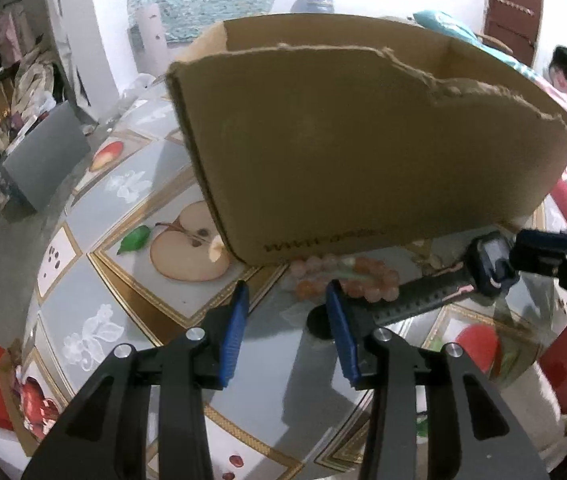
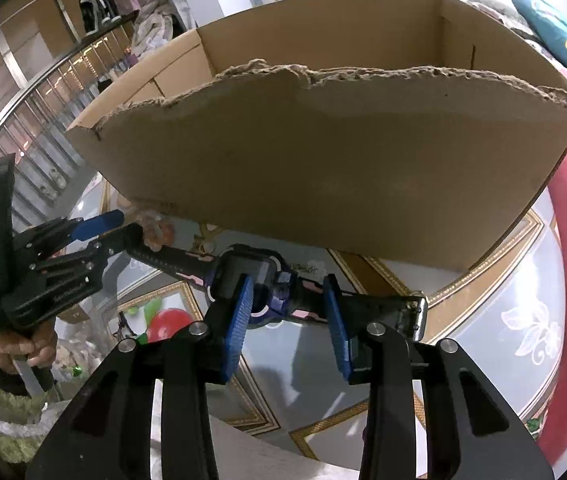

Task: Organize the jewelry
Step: 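Grasp the smartwatch face with the right gripper while the left gripper approaches the strap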

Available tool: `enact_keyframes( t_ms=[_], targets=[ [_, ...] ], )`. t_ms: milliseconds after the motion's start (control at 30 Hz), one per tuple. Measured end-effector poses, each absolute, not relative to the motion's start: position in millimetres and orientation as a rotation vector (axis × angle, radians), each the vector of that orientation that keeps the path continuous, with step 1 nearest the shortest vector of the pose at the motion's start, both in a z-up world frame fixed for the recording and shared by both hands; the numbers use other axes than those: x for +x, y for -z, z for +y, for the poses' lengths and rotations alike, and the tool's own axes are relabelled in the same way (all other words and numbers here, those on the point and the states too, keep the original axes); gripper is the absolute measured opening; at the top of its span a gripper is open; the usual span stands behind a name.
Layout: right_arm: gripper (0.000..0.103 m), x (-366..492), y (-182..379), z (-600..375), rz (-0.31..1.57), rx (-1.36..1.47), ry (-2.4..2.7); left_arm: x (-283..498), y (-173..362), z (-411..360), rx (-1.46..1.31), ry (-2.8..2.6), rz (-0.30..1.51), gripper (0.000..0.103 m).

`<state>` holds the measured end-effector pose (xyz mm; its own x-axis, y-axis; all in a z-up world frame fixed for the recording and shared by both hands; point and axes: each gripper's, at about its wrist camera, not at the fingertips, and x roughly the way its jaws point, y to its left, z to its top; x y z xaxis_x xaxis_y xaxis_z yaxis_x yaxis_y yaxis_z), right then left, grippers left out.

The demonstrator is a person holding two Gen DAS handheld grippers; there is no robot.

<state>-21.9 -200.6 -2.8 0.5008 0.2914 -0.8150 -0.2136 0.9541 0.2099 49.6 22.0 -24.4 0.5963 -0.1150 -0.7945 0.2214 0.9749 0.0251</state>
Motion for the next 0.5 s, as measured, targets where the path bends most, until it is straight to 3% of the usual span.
enact_keyframes(
  t_ms=[500],
  targets=[
    [0.03,-24.0,2.8,-196.6,1.01,0.076,-0.344,43.7,24.7,33.3,-0.149,0.344,0.996,0.04]
  ],
)
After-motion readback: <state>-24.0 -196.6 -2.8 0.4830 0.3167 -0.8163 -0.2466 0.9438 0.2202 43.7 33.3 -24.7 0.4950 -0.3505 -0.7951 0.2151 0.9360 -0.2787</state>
